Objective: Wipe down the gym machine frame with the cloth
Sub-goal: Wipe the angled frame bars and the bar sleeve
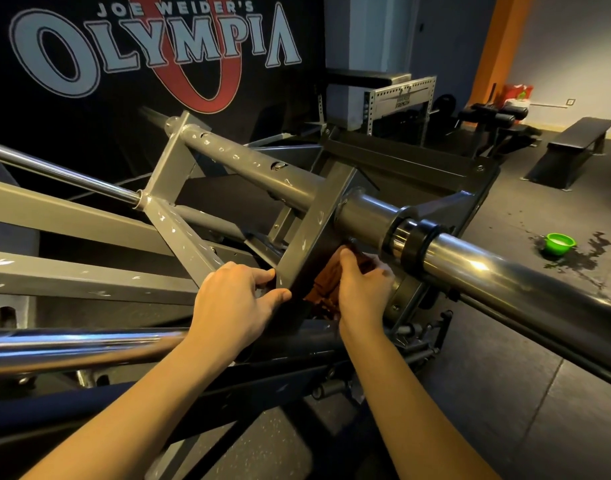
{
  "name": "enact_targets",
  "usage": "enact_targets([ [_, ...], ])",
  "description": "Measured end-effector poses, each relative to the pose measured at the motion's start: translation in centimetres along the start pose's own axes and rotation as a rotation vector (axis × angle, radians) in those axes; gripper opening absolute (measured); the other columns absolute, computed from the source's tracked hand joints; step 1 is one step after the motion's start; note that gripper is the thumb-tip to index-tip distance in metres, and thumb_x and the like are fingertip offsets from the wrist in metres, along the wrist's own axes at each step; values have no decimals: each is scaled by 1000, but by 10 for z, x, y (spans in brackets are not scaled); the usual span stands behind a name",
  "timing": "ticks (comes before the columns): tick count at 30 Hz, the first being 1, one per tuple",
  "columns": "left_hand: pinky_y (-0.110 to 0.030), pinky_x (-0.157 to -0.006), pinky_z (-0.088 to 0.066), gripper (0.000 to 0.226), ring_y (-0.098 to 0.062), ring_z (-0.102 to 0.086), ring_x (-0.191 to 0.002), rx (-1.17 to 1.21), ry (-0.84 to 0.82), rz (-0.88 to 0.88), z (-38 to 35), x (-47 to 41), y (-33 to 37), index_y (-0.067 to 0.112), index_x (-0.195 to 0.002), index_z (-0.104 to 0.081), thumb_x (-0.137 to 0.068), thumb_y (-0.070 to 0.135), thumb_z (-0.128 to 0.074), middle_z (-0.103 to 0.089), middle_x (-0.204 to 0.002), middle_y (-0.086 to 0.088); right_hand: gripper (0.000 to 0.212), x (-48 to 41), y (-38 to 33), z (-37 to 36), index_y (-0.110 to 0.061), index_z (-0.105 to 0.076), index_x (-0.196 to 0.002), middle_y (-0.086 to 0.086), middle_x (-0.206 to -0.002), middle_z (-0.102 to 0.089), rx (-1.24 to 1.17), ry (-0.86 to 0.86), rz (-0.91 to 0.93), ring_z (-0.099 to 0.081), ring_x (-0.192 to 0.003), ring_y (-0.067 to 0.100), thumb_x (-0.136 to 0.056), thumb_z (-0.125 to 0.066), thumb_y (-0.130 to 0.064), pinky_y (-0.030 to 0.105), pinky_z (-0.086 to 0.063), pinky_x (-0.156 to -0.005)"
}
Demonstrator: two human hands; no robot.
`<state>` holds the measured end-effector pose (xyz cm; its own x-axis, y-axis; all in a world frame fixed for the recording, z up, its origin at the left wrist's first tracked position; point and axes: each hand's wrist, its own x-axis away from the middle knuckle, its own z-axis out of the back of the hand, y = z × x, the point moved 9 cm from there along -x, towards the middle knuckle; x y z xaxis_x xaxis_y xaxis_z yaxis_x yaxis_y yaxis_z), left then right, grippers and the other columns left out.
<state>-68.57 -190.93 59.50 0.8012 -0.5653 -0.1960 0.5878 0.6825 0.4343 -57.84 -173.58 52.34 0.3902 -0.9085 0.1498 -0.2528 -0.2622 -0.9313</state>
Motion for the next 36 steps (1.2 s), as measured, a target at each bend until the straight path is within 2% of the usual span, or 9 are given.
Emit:
enact_targets([
  [4,-42,-99,-54,52,-20,-68,-109,7,4,4,0,0,-1,28,-132,-68,-86,52,-73,-75,-118,-3,10,13,-5,-13,-22,-63,-103,-5,-99,-67,37,-101,48,-65,-92,8,-96,-67,-26,31,-55,-86],
  [8,-43,-98,-55,52,-21,-68,-110,-1,11,-8,0,1,0,27,-131,-68,-86,53,-73,-75,-118,-2,25,-3,-8,1,-35,-48,-103,-19,-103,-52,-57,-23,4,-53,-106,6,-96,-69,-23,34,-42,-101],
  [11,-44,-97,-55,53,-21,-68,-109,-4,25,-5,1,2,1,28,-131,-68,-86,54,-72,-75,-117,-3,23,0,-9,3,-26,-57,-121,-14,-116,-56,198,18,202,-56,-116,9,-99,-63,-28,39,-48,-106],
  [14,-43,-96,-56,53,-19,-68,-103,-19,53,-24,1,3,1,28,-131,-68,-86,55,-72,-75,-113,-2,15,27,23,1,-37,-55,-106,-16,-107,-58,397,-93,317,-59,-102,-2,-99,-62,-27,26,-55,-90],
  [19,-44,-94,-56,57,-20,-68,-101,-94,93,-71,1,7,4,30,-134,-66,-86,61,-65,-75,-112,-2,14,63,128,39,-41,-58,-97,-16,-100,-63,774,-346,101,-63,-92,-3,-97,-66,-30,27,-56,-90],
  [22,-42,-93,-48,49,-25,-62,-109,-274,113,-172,-1,21,15,27,-133,-65,-90,50,-69,-72,-112,-4,14,53,145,82,-39,-61,-96,-13,-100,-66,714,-236,-87,-64,-92,0,-95,-69,-26,38,-56,-97],
  [25,-44,-89,-47,58,-29,-60,-111,-397,138,-282,-8,40,23,20,-133,-61,-81,41,-79,-70,-118,-5,16,35,123,82,-39,-61,-102,-13,-107,-64,587,-183,-64,-61,-99,1,-97,-66,-25,38,-53,-101],
  [31,-49,-104,-44,69,-33,-50,-128,-420,259,-455,-40,85,23,7,-138,-58,-76,21,-84,-56,-139,-17,15,38,85,20,-38,-63,-105,-17,-107,-62,462,-329,182,-60,-102,-7,-96,-68,-27,9,-49,-85],
  [36,-57,-104,-49,87,-36,-43,-133,-421,263,-442,-58,86,8,1,-146,-50,-71,18,-90,-43,-147,-22,2,-6,132,47,-35,-63,-100,-8,-105,-66,500,-152,46,-64,-100,3,-98,-61,-34,40,-56,-97],
])
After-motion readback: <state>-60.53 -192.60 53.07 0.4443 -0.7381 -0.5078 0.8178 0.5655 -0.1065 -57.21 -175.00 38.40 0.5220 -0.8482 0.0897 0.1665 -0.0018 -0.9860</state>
